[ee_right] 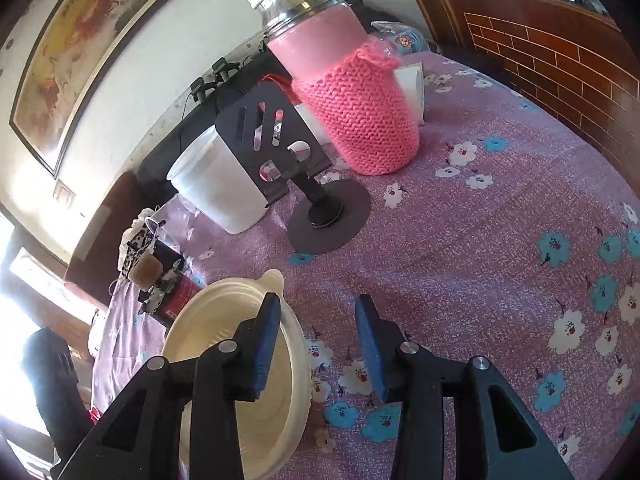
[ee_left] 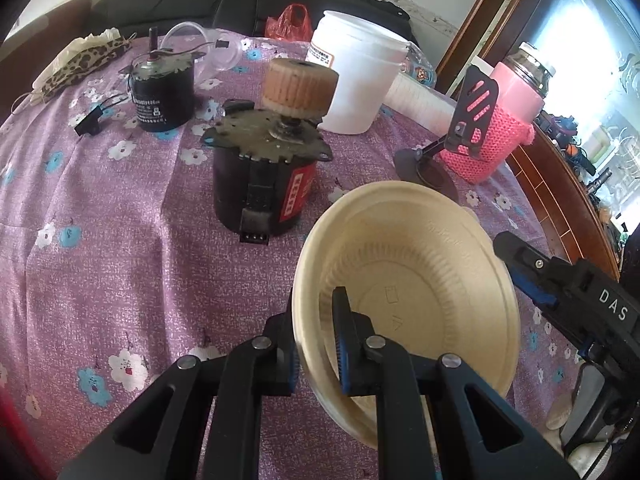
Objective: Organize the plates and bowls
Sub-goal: 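Lift and carry the beige bowl with the right tool toward the stack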
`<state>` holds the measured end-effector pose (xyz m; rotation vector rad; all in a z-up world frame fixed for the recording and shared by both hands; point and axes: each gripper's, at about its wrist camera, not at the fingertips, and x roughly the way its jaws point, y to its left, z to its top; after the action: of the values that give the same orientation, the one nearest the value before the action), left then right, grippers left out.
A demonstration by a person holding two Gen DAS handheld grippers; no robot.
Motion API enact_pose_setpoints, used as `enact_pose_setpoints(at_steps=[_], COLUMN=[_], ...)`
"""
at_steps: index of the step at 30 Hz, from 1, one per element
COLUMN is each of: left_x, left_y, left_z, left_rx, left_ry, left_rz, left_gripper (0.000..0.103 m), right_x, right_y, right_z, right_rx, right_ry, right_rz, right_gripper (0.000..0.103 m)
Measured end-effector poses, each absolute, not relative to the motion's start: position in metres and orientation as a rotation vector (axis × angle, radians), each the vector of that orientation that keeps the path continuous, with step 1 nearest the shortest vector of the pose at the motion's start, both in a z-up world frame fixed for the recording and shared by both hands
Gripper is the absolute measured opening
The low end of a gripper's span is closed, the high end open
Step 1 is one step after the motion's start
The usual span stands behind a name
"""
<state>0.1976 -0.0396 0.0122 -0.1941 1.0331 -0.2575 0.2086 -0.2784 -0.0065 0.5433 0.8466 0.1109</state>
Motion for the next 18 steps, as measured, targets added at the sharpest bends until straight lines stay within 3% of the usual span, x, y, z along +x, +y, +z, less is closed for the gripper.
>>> enact_pose_setpoints(at_steps=[6,9,18], left_x=[0.2,0.2,0.191], left_y=[-0.039,-0.039,-0.036], left_z=[0.008,0.008,0.027], left_rx=[-0.208,-0.206,-0.202], left_ry=[1.051,1.046,1.003], left_rz=[-0.268,-0.263,-0.23], left_gripper=[0.013,0.013,0.014], right_x=[0.211,0.21,0.195], right_y=[-0.252,-0.244,-0.232], right_z=[-0.014,-0.012,0.02], right_rx=[0.465,0.417,0.345], right_ry=[0.913,0.91,0.861], right_rz=[0.124,0.105,0.061], right_gripper=[0.041,0.025,0.02])
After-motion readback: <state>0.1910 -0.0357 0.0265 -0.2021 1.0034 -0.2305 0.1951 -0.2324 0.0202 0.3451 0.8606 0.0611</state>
